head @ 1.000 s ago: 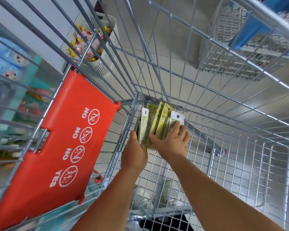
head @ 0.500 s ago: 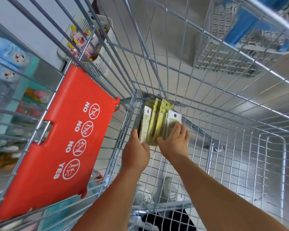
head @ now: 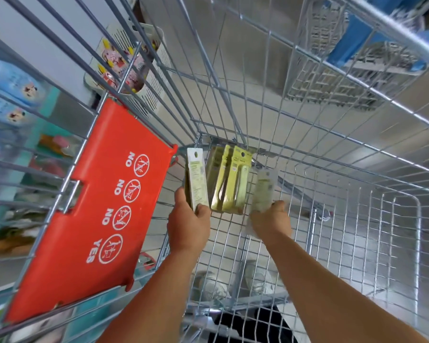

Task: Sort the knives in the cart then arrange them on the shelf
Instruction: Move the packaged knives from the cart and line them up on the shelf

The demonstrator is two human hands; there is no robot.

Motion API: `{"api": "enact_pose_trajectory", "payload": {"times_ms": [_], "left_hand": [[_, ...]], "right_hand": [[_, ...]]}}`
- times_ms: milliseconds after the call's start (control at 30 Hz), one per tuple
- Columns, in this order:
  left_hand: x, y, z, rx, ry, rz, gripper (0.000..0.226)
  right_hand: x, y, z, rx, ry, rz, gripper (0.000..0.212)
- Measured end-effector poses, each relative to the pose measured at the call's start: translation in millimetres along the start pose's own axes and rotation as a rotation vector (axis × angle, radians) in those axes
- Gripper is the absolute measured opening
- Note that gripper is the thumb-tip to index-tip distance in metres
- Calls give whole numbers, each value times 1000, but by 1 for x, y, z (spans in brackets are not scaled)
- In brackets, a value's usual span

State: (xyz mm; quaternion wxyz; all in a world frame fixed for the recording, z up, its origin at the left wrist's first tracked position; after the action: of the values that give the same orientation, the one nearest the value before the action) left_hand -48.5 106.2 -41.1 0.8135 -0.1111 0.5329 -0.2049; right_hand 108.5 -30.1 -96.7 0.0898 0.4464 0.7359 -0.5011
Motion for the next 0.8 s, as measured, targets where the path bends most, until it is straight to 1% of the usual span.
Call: {"api": "enact_pose_trajectory", "payload": {"times_ms": [33,100,133,200,233,267,333,367,400,500,567,600,700,800], "left_hand": [[0,-1,-1,-7,-6,-11,42],[1,0,0,-23,-32,-31,38],[2,1,2,-28,-48,-38,35],[3,3,8,-16,-75,-56,31],[4,4,12,-5,-89,-71,30],[7,5,17,3,-106,-95,30],[15,8,23,14,-131,-165,31],[20,10,25,11,-130,-208,31],[25,11,25,0,-132,-242,32],[37,14,22,-28,-142,-312,34],[43,12,22,-26,-134,-352,35],[44,11,21,-29,-136,-350,36],[41,10,20,-43,-133,-264,36],[36,12,19,-48,-106,-240,36]], "right_hand": [[-7,-1,-2,-22,66,19,20],[-15,-5,-10,-100,208,52,14],[-15,-9,-16,-131,271,40,13],[-5,-14,-29,-169,337,-42,10],[2,-16,-35,-178,329,-96,13],[8,-17,-41,-184,300,-136,21],[18,-19,-50,-184,254,-169,31],[22,-18,-52,-182,251,-176,33],[25,-17,-53,-188,253,-177,31],[30,-12,-48,-152,262,-177,11],[30,-10,-46,-129,264,-200,11],[30,-10,-46,-117,286,-212,11],[31,-10,-50,-89,354,-227,15],[35,-10,-51,-97,328,-228,13]]}}
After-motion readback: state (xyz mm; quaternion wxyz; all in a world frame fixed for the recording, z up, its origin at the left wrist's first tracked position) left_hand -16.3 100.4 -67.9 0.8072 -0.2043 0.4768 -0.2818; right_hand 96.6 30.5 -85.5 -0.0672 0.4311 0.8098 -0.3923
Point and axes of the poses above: each hand's wrist, its own y-axis towards the middle knuckle, its own x-axis out of the palm, z = x × y, the point moved 6 cm from there along y, towards the middle knuckle, and after that the axes turned 14 degrees about y, right-handed, at the moved point
